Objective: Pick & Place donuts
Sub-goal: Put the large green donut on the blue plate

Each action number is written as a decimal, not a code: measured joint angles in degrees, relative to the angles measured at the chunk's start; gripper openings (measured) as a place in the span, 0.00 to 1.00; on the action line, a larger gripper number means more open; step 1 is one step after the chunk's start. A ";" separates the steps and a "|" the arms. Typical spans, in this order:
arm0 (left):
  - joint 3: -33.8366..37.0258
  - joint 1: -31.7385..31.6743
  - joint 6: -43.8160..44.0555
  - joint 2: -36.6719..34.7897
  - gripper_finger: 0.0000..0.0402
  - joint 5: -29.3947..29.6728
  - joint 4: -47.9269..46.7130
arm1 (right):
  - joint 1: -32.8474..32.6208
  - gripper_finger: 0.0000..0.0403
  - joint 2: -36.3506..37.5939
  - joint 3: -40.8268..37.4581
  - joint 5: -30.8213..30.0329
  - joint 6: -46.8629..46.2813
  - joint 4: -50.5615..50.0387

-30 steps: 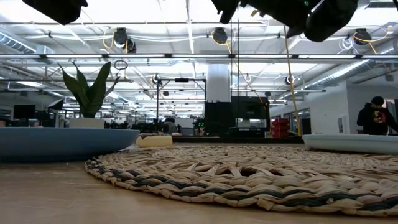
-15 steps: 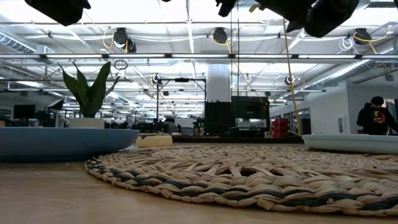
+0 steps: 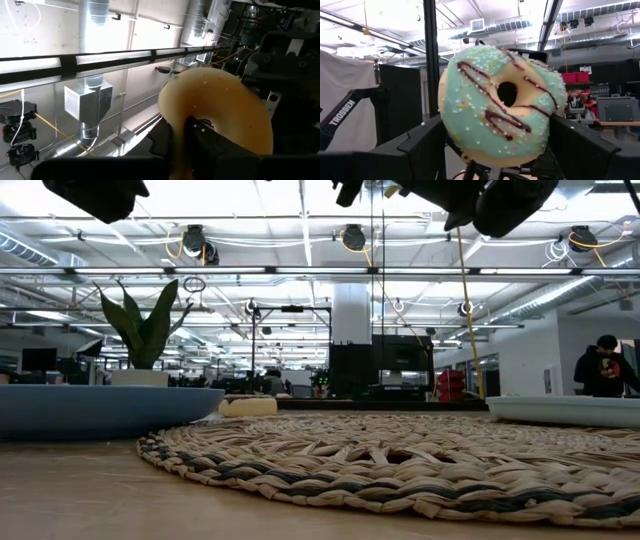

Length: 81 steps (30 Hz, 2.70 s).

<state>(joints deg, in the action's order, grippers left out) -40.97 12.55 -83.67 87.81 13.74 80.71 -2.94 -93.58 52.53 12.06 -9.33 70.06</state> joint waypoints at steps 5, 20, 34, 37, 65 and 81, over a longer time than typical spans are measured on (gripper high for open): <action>0.00 0.95 0.16 0.00 0.17 0.02 0.15 | -0.08 0.64 0.21 0.00 0.10 2.27 0.33; 0.07 13.13 -5.68 -2.04 0.13 20.19 -0.45 | -0.24 0.17 0.34 0.24 0.21 9.87 -6.55; 0.00 18.37 -5.10 -2.86 0.17 27.62 0.25 | -0.30 0.10 0.32 -0.04 0.30 13.52 -9.47; 0.00 18.84 -2.40 -2.90 0.15 27.77 0.92 | -0.55 0.10 0.30 -0.04 0.30 13.94 -10.98; -0.13 20.49 12.27 -14.43 0.07 62.96 5.76 | -7.33 0.10 -27.15 21.36 -8.67 38.47 -36.97; -0.11 18.21 14.69 -14.45 0.11 63.45 1.69 | -7.30 0.21 -32.91 23.74 -6.03 36.61 -37.75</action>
<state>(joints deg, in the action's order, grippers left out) -41.08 30.76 -68.98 73.36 77.19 82.40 -10.24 -126.49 76.27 6.03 27.28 32.31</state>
